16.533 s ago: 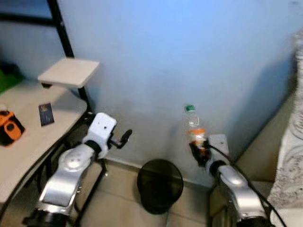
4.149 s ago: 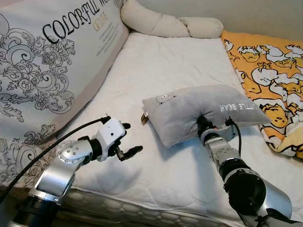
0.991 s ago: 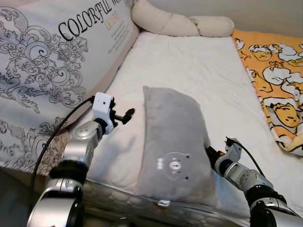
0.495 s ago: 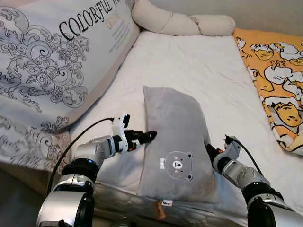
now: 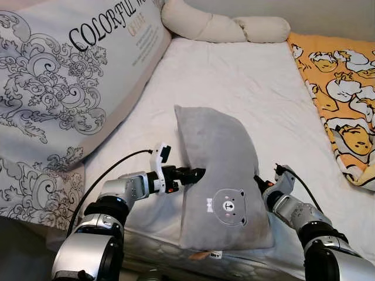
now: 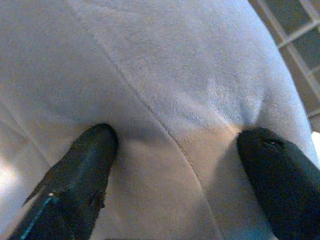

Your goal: Clean up the room

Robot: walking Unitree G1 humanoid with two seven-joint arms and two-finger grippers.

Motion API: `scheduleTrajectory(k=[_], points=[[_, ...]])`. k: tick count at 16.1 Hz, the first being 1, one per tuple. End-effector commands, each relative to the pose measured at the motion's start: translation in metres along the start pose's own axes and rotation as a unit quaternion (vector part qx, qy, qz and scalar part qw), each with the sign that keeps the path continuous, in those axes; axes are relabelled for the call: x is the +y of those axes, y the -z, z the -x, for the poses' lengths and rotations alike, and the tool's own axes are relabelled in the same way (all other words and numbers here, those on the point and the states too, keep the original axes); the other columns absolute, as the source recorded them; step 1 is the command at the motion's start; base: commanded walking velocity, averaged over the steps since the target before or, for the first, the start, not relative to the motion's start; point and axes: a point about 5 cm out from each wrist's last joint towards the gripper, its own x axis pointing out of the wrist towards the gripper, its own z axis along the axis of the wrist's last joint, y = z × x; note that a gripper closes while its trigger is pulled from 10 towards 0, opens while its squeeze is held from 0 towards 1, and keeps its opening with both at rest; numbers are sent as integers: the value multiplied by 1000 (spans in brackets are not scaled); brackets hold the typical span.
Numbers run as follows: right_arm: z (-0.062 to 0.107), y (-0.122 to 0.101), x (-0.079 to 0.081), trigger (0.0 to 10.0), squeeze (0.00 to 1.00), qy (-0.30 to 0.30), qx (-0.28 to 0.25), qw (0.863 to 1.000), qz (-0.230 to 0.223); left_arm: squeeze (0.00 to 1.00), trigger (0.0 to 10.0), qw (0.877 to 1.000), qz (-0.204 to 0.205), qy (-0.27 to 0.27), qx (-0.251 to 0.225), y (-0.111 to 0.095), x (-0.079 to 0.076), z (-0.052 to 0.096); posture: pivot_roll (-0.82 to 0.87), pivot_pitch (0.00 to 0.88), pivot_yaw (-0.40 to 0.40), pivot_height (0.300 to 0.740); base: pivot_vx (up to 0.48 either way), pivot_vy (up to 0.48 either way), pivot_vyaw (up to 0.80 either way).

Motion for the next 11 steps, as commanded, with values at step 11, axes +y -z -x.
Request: scheduleTrajectory(k=[11], points=[[-17,1,50,0,0,-67,0,997,24,0,0,997,-51,-35,38,2,0,-5,-18,0,-2,740,0,0,0]])
